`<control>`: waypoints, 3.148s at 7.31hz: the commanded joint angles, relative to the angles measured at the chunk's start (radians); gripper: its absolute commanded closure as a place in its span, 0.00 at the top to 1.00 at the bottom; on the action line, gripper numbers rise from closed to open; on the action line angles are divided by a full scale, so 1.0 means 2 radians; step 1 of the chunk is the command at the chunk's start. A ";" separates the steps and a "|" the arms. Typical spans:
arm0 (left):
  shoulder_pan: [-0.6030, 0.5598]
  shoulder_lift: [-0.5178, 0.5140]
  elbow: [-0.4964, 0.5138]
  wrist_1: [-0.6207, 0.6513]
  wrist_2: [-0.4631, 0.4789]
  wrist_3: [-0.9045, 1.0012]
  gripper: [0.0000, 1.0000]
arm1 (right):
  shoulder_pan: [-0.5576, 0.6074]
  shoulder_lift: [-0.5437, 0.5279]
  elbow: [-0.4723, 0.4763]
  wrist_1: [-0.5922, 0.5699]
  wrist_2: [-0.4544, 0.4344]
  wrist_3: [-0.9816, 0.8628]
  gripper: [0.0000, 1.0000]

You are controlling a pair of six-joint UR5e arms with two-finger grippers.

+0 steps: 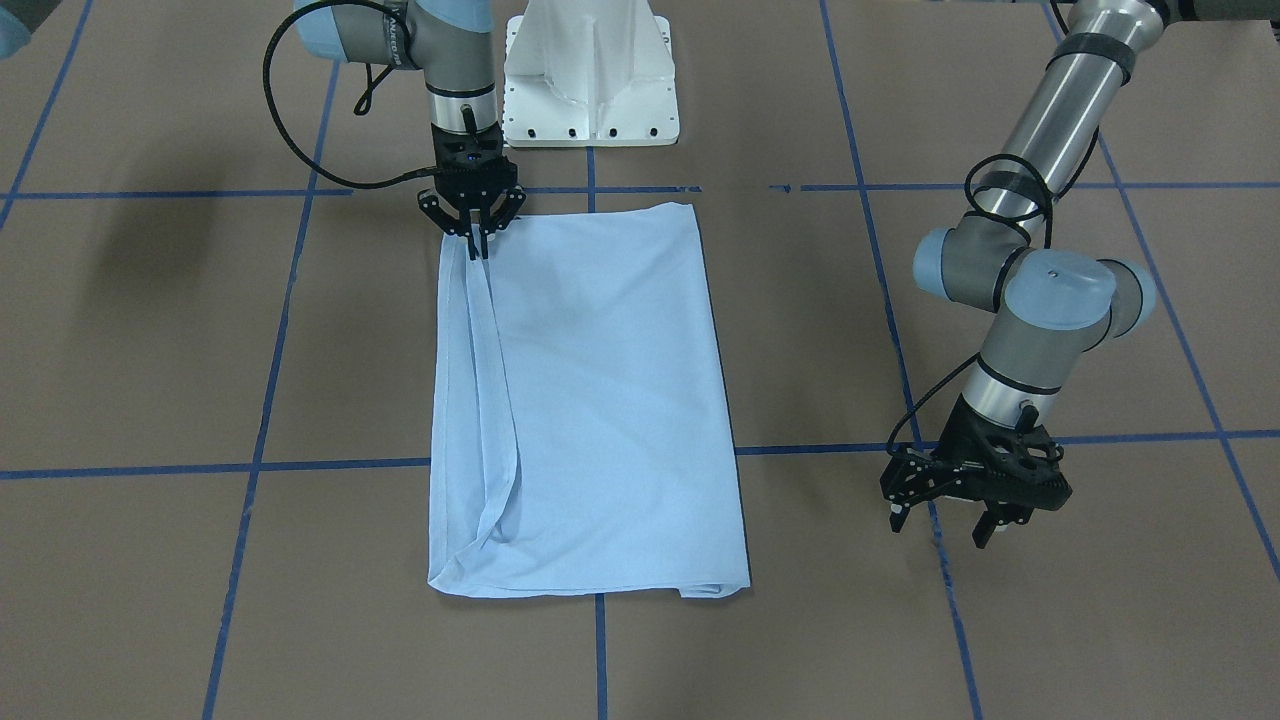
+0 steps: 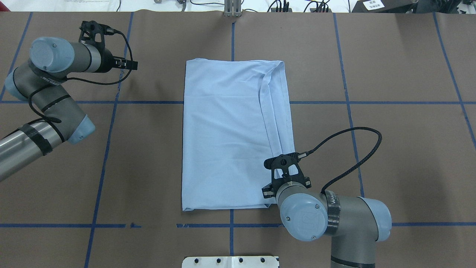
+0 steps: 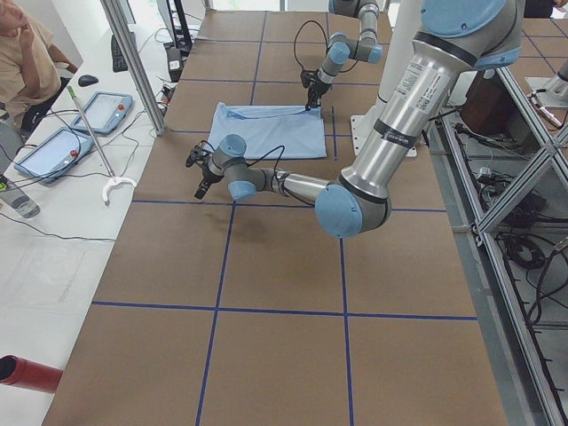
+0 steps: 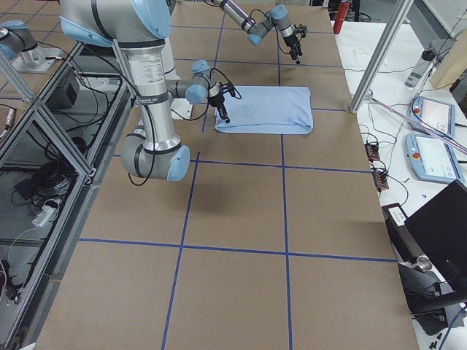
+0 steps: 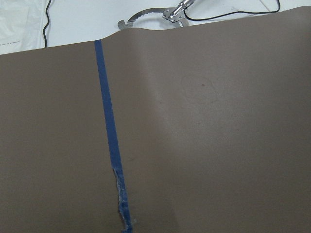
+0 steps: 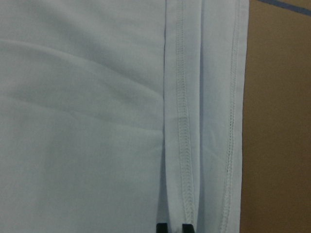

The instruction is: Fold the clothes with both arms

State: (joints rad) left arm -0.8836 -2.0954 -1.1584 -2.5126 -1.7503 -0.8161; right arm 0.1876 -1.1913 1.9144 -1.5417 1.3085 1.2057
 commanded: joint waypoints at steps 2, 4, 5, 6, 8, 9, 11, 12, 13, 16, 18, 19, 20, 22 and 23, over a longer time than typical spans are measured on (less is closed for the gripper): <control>0.000 0.000 -0.001 0.000 0.000 0.000 1.00 | 0.000 0.000 -0.002 0.000 0.000 0.000 0.12; 0.000 0.000 0.000 0.000 0.000 0.000 1.00 | 0.004 0.000 0.004 0.000 -0.001 0.002 0.00; 0.000 0.000 0.000 0.000 0.000 0.000 1.00 | 0.007 -0.003 0.012 0.000 -0.001 0.007 0.00; 0.000 0.000 0.000 0.000 0.000 -0.001 1.00 | 0.007 -0.013 0.016 0.000 -0.001 0.018 0.00; 0.005 0.000 0.000 0.000 0.000 -0.007 1.00 | 0.003 -0.052 0.030 0.004 -0.005 0.102 0.00; 0.005 0.000 0.000 0.000 0.000 -0.007 1.00 | -0.001 -0.054 0.030 0.005 -0.010 0.119 0.00; 0.005 0.000 0.000 0.000 0.000 -0.007 1.00 | -0.003 -0.054 0.029 0.005 -0.012 0.123 0.15; 0.005 0.000 0.000 0.000 0.000 -0.007 1.00 | -0.003 -0.054 0.028 0.005 -0.014 0.122 0.99; 0.005 0.000 -0.001 0.000 0.000 -0.007 1.00 | -0.003 -0.052 0.030 0.006 -0.012 0.121 1.00; 0.005 0.006 -0.036 0.002 -0.028 -0.030 1.00 | 0.016 -0.048 0.080 0.028 0.007 0.120 1.00; 0.035 0.054 -0.143 0.008 -0.041 -0.120 1.00 | 0.023 -0.084 0.080 0.140 0.007 0.124 1.00; 0.071 0.090 -0.202 0.008 -0.035 -0.177 1.00 | 0.023 -0.105 0.079 0.190 0.007 0.178 1.00; 0.110 0.126 -0.256 0.008 -0.019 -0.224 1.00 | 0.022 -0.121 0.079 0.221 0.002 0.212 1.00; 0.220 0.186 -0.353 0.008 0.062 -0.359 1.00 | 0.021 -0.127 0.081 0.223 -0.027 0.293 1.00; 0.270 0.192 -0.365 0.008 0.115 -0.433 1.00 | 0.020 -0.125 0.080 0.224 -0.029 0.315 1.00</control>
State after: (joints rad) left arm -0.4711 -1.7489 -1.8255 -2.4963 -1.6377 -1.5061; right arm 0.2302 -1.4408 2.0744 -1.0997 1.2661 1.7640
